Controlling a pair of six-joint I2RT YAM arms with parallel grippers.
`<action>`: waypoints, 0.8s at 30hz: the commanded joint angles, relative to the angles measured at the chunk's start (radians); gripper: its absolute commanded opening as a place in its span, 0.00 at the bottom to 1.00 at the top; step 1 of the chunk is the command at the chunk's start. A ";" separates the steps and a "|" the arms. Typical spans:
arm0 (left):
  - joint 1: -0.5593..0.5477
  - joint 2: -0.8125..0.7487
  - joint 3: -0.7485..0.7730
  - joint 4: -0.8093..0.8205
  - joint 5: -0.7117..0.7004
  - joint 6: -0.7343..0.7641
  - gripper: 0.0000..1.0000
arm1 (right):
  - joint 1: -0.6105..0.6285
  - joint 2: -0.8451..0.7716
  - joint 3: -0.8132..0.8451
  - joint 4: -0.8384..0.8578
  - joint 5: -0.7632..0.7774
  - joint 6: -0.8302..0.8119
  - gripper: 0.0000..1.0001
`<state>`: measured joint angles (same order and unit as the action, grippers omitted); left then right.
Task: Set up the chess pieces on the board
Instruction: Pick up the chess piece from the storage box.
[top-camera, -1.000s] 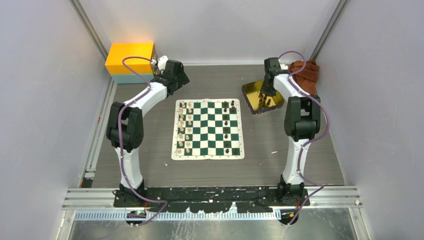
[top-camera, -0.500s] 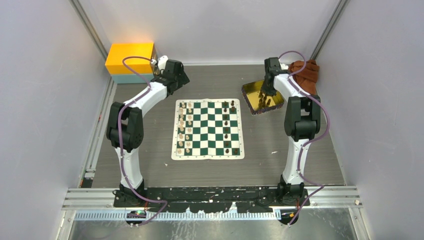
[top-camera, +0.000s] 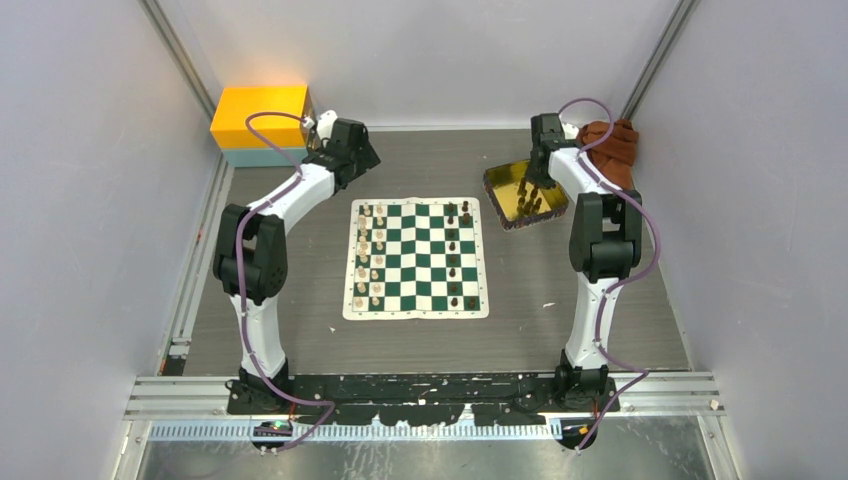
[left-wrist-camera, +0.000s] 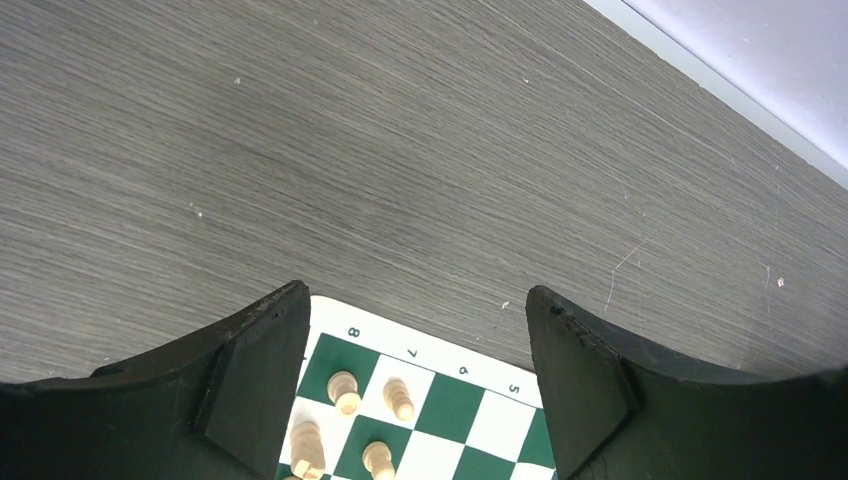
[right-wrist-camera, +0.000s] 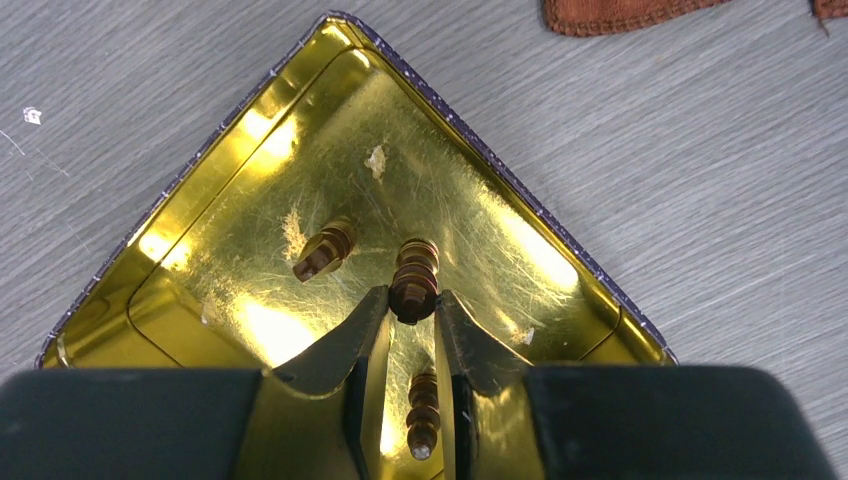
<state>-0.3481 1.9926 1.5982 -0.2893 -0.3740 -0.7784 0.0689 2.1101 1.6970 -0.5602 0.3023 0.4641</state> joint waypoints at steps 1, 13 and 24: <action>-0.006 -0.048 0.016 0.020 -0.012 0.002 0.79 | -0.003 -0.082 0.031 0.060 0.039 -0.032 0.01; -0.020 -0.064 0.011 0.014 -0.023 0.004 0.79 | -0.002 -0.148 0.007 0.089 0.053 -0.061 0.01; -0.040 -0.121 -0.048 0.024 -0.028 0.001 0.79 | 0.087 -0.352 -0.092 0.052 0.037 -0.067 0.01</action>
<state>-0.3775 1.9610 1.5757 -0.2913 -0.3748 -0.7784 0.0929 1.8862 1.6260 -0.5129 0.3298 0.4156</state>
